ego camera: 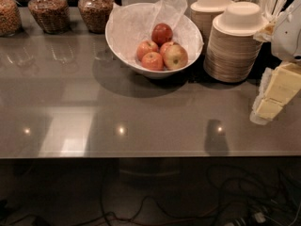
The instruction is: Pick apple from white bowl
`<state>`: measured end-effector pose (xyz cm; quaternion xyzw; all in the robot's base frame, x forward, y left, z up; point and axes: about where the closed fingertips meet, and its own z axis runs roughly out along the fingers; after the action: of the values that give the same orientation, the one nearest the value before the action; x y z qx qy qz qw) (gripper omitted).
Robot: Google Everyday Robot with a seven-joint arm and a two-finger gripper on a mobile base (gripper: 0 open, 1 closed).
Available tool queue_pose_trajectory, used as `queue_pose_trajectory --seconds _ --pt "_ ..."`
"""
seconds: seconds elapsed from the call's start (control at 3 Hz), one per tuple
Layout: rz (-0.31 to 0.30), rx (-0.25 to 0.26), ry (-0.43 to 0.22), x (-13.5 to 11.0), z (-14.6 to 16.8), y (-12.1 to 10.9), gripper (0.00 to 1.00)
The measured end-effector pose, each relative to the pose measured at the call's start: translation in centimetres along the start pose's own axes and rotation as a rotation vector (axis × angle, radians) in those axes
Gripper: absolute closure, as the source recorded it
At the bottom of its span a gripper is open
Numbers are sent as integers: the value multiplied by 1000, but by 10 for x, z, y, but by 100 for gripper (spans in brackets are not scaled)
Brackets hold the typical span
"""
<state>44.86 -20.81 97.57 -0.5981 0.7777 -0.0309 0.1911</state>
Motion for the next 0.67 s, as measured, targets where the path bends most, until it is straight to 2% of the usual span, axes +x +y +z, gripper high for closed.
queue_pose_trajectory --seconds 0.33,0.67 --pt "21 60 -98 -20 13 -15 0" --pt "56 148 -168 -44 24 -45 0"
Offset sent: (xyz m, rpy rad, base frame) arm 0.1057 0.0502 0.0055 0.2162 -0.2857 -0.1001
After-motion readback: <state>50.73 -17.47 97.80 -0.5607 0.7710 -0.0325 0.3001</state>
